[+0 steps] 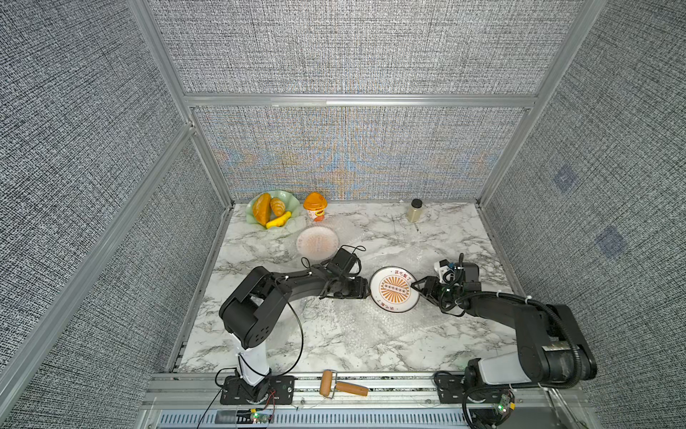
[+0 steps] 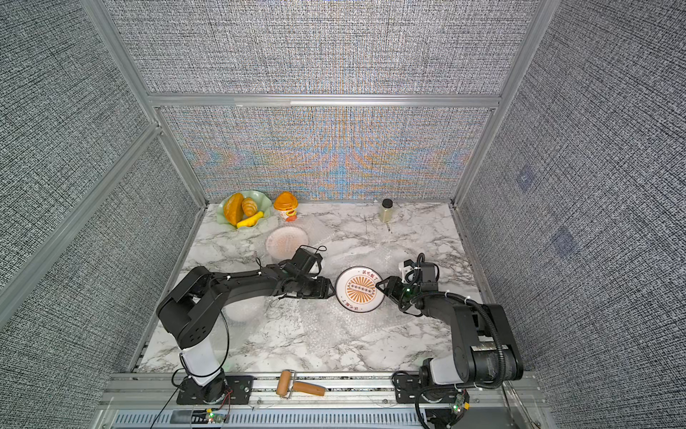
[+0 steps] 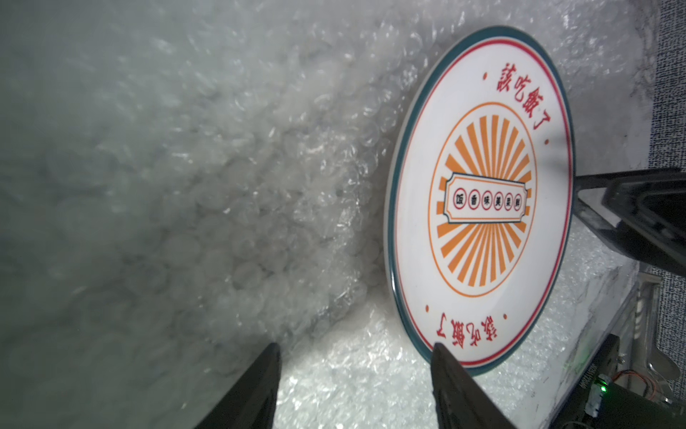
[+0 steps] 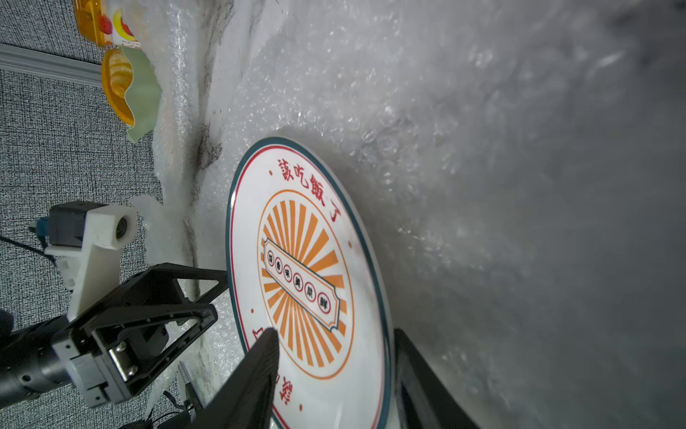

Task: Unpack dinner plates from bubble wrap
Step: Pick up the plate from the bubble wrap.

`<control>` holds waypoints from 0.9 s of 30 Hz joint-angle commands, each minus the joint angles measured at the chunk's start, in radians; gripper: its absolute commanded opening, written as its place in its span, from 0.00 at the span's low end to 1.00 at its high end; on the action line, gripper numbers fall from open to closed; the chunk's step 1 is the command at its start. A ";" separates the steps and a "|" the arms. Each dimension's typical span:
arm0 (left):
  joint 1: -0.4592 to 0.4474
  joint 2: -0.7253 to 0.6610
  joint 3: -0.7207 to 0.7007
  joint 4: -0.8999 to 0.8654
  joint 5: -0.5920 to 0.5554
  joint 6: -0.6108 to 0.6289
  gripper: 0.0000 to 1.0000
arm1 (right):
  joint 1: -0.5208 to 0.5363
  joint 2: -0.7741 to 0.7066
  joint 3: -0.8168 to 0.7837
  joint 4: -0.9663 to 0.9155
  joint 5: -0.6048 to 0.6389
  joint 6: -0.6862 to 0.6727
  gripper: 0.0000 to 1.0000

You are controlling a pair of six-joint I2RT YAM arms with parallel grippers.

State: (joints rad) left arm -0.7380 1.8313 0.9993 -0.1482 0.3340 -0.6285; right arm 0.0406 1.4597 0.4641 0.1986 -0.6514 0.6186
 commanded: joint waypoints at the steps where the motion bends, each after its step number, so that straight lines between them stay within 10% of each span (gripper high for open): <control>1: 0.003 0.026 -0.008 -0.180 -0.064 0.013 0.66 | 0.008 0.031 0.003 0.056 -0.006 0.030 0.46; 19: 0.003 0.029 -0.005 -0.187 -0.063 0.018 0.65 | 0.007 0.056 -0.017 0.144 -0.003 0.067 0.02; 27: 0.003 0.033 -0.011 -0.177 -0.062 0.013 0.65 | -0.038 -0.080 0.018 -0.004 0.002 0.038 0.00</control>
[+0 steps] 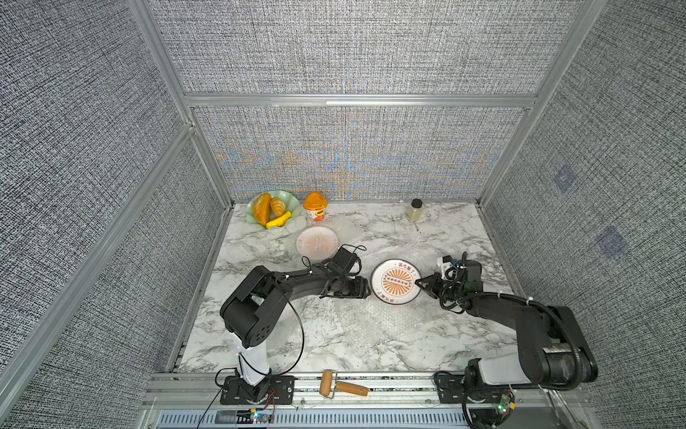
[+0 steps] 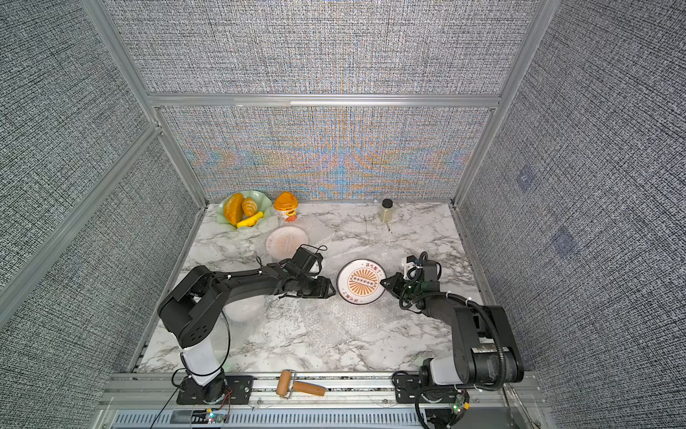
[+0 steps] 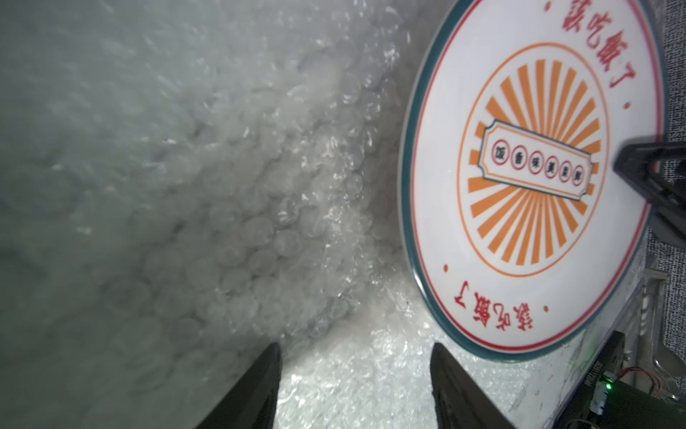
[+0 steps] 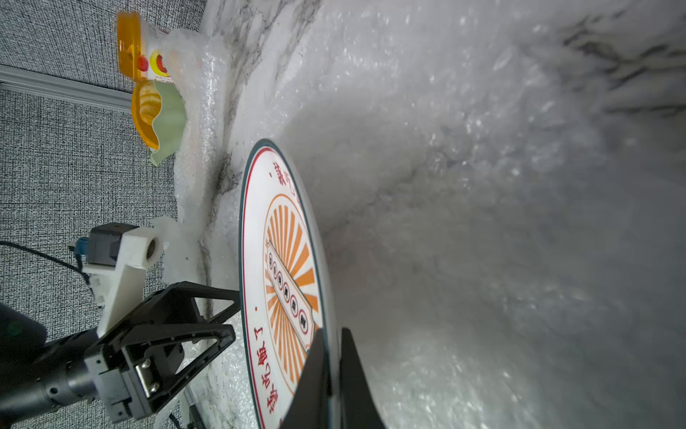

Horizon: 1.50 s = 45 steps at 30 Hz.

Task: Unpack dinner plates from bubble wrap
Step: Pick up the plate from the bubble wrap, then place the plate at the corner of the board.

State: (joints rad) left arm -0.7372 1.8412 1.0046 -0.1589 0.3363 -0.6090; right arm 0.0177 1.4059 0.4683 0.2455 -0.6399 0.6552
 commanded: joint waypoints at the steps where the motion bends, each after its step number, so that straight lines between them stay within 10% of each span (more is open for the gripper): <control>1: 0.001 0.023 -0.017 -0.168 -0.066 -0.005 0.65 | -0.028 -0.042 0.019 -0.056 -0.026 0.008 0.00; 10: 0.001 0.003 -0.018 -0.174 -0.068 0.000 0.65 | -0.227 -0.162 0.149 -0.092 0.059 0.134 0.00; 20: -0.005 -0.004 -0.032 -0.149 -0.048 -0.001 0.65 | -0.467 0.044 0.336 0.059 0.088 0.257 0.00; 45: -0.025 -0.087 0.112 -0.067 0.080 0.030 0.69 | -0.511 0.644 0.670 0.226 0.129 0.314 0.00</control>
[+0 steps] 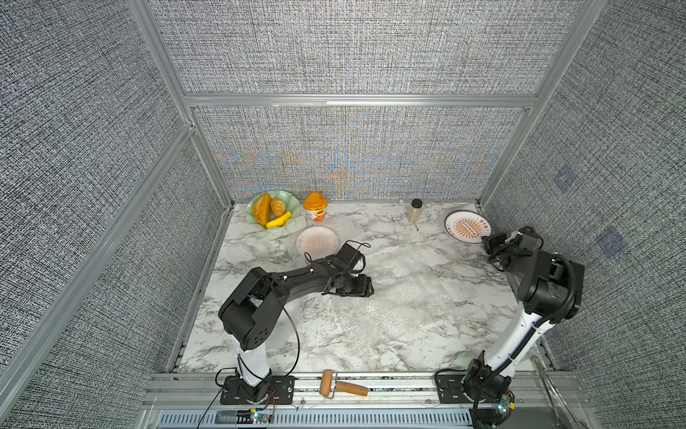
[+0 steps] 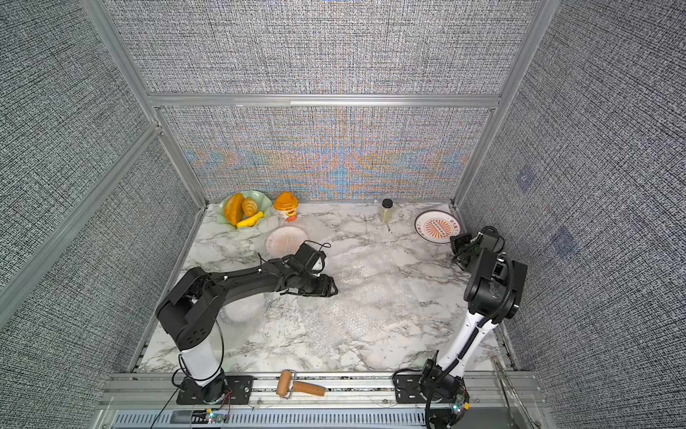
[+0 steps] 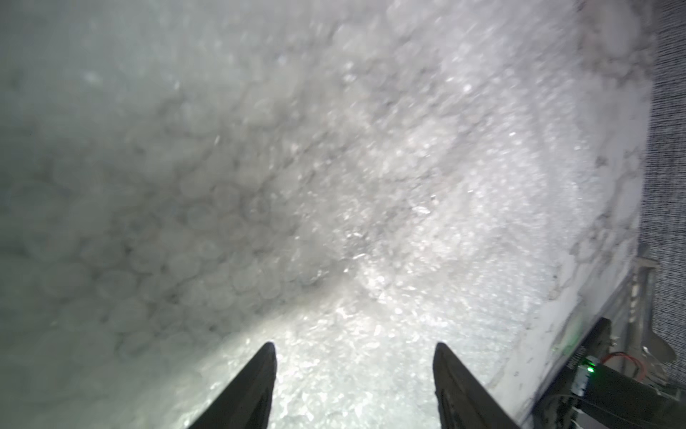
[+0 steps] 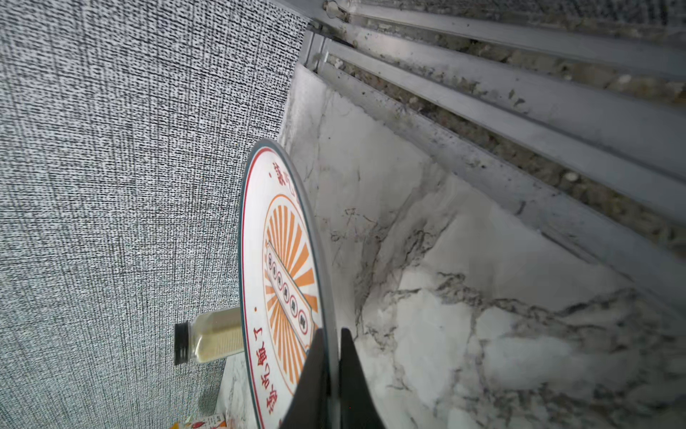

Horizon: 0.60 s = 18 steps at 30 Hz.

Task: Unpack dinner plates from bubble wrap
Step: Place the plate at the corner of the board.

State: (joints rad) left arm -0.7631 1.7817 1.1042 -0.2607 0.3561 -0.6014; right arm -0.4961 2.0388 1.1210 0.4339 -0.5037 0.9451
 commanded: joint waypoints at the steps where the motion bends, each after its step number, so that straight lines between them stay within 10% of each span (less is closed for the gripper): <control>1: 0.000 -0.041 0.018 0.054 0.080 0.023 0.69 | 0.004 0.022 0.027 0.035 -0.008 0.025 0.00; 18: 0.004 -0.290 -0.109 0.313 0.157 -0.050 0.72 | 0.047 0.134 0.113 -0.051 -0.011 0.014 0.00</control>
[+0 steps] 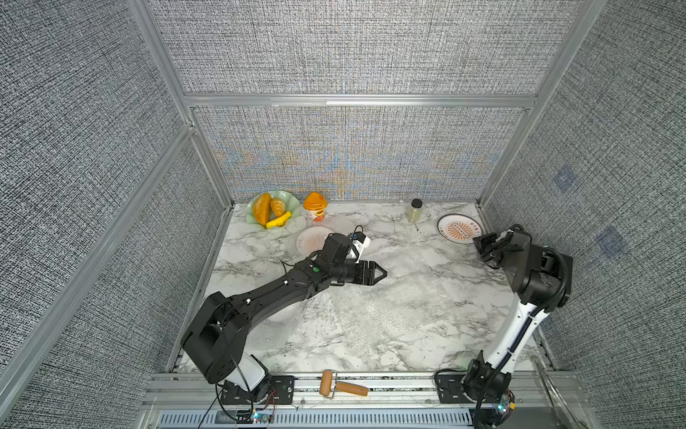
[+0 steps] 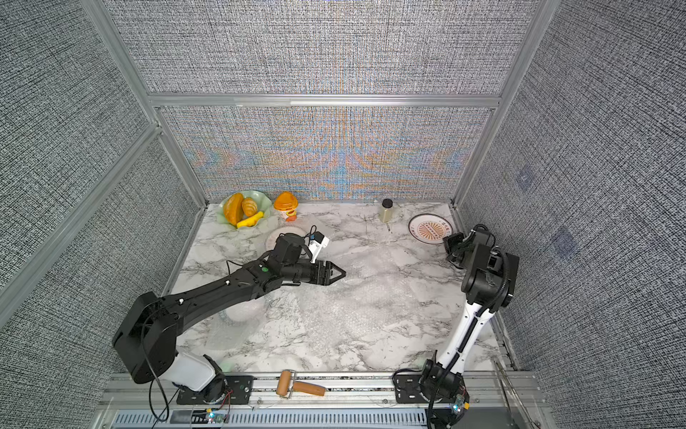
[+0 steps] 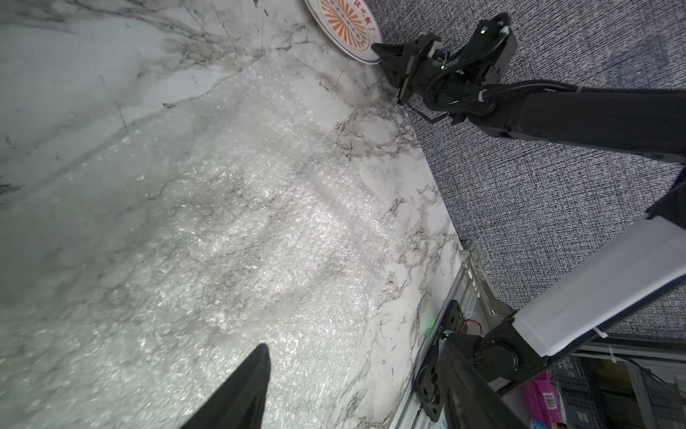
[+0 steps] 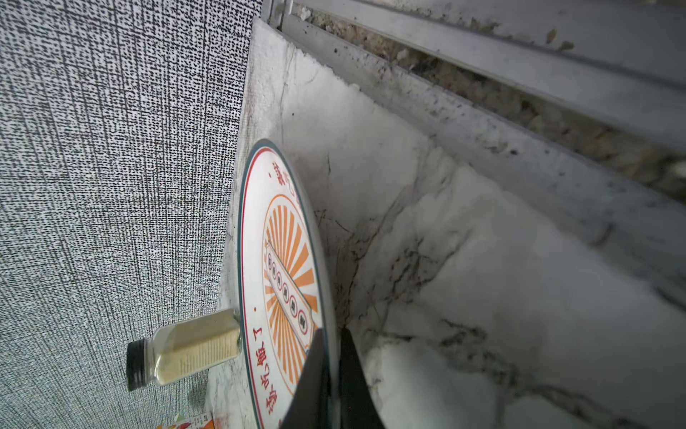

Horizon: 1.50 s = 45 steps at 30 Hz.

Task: Unpack dinner plates from bubble wrap
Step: Place the plate at the corner of the board, then pick up the bubble wrap from the center of the board.

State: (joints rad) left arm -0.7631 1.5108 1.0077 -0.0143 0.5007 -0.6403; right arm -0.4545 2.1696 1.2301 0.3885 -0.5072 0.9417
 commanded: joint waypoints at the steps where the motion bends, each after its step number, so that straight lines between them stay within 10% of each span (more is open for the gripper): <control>1: 0.005 -0.027 -0.021 0.082 0.013 -0.017 0.72 | 0.005 0.009 0.007 -0.012 -0.009 0.017 0.00; 26: 0.045 -0.144 -0.021 -0.154 -0.205 0.009 0.81 | -0.038 -0.258 -0.184 -0.146 0.037 0.049 0.94; 35: 0.070 -0.338 -0.127 -0.296 -0.565 -0.001 0.90 | 0.007 -0.555 -0.363 -0.162 0.048 -0.017 0.99; 45: 0.319 -0.267 -0.053 -0.301 -0.580 -0.021 0.92 | 0.194 -0.735 -0.478 -0.242 -0.037 -0.132 0.99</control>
State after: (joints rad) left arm -0.4904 1.2160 0.9382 -0.3401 -0.0532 -0.6624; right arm -0.2874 1.4593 0.7700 0.1917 -0.5121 0.8516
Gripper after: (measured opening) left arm 0.927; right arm 0.994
